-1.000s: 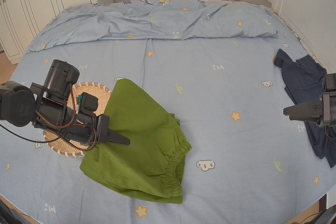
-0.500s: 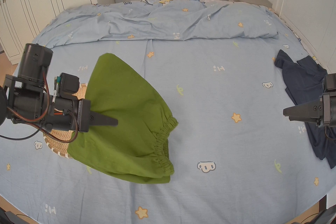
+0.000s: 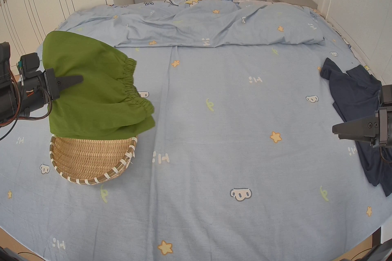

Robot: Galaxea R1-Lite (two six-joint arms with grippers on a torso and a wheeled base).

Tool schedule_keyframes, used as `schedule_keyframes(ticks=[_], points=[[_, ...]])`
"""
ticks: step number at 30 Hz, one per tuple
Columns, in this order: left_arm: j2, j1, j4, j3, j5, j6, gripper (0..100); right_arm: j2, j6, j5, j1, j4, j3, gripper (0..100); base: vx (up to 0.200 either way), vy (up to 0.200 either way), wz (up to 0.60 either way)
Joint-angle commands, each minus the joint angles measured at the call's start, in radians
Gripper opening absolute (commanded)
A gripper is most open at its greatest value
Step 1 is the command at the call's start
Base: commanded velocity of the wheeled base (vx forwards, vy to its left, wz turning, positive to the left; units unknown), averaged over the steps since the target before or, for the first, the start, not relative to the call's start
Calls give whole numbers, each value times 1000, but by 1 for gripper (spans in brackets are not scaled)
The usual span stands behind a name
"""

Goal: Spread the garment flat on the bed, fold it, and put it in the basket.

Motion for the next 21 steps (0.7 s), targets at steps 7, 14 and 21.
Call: schedule_keyframes(ticks=[7,14,21], points=[[237,109,-33,112,8,-22,0,-15,0,2,0,2,-2,100,0,0,0],[297,158,82,97,14,-31,0,-19,0,4,3,5,-1,100,0,0,0],[338,150,378,-81,88,-48,0,-19,0,4,12,6,1,100,0,0,0]])
